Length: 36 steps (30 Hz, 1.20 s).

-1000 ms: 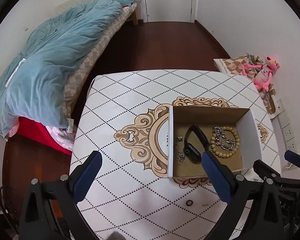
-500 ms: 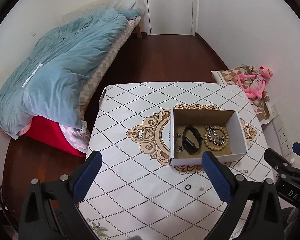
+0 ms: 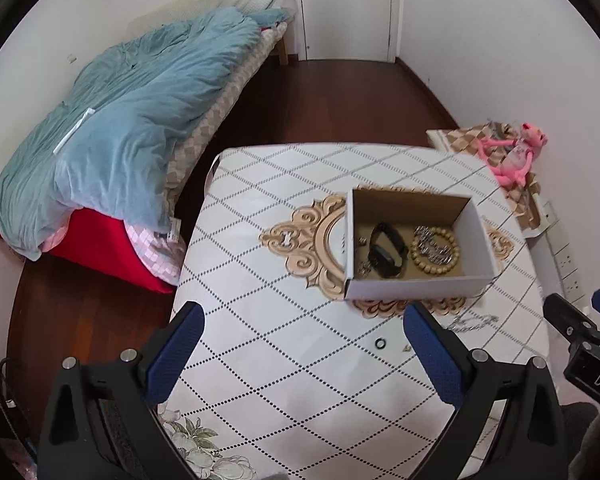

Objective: Organize jewelry
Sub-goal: 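Withdraw both tools from the box toward the small rings on the table, then grasp a black ring with the left tool while the right tool grasps another small ring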

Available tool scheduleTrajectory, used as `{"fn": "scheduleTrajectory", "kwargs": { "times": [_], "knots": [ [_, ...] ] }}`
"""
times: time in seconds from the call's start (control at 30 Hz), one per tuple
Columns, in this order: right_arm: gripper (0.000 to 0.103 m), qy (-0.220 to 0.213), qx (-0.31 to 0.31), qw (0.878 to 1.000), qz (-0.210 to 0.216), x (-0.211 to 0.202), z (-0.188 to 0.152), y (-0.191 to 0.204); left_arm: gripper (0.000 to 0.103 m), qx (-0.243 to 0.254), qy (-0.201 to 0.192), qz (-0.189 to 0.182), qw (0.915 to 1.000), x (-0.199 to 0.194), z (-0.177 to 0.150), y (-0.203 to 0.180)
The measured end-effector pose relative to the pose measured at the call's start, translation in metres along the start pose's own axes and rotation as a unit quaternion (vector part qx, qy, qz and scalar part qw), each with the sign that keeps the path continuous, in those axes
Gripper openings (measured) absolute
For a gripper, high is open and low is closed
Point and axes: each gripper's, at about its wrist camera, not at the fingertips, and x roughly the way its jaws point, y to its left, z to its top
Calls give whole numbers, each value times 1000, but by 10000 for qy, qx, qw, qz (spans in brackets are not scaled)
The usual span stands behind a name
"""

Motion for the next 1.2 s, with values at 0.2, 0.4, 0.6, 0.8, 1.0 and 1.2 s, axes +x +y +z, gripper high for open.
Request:
{"fn": "scheduleTrajectory", "kwargs": {
  "times": [0.2,0.4,0.6,0.8,1.0,1.2],
  "knots": [
    [94,435,559,9968,370,52,-33,-32,102,88,345,267,9990,41,-26,-7],
    [56,543,441,9937,877,92,-52,-14,102,99,805,468,9956,83,-48,-5],
    [49,479,-135,9934,1032,121,-51,30,102,-4,1030,620,9927,107,-55,7],
    [36,569,-283,9927,1020,142,-51,45,102,-41,1165,641,9911,121,-59,11],
    [26,397,-740,9934,786,146,-55,61,102,-64,1228,583,9907,127,-61,12],
    [11,316,-1056,9914,699,145,-58,67,102,-57,1180,530,9916,126,-58,9]
  ]
}}
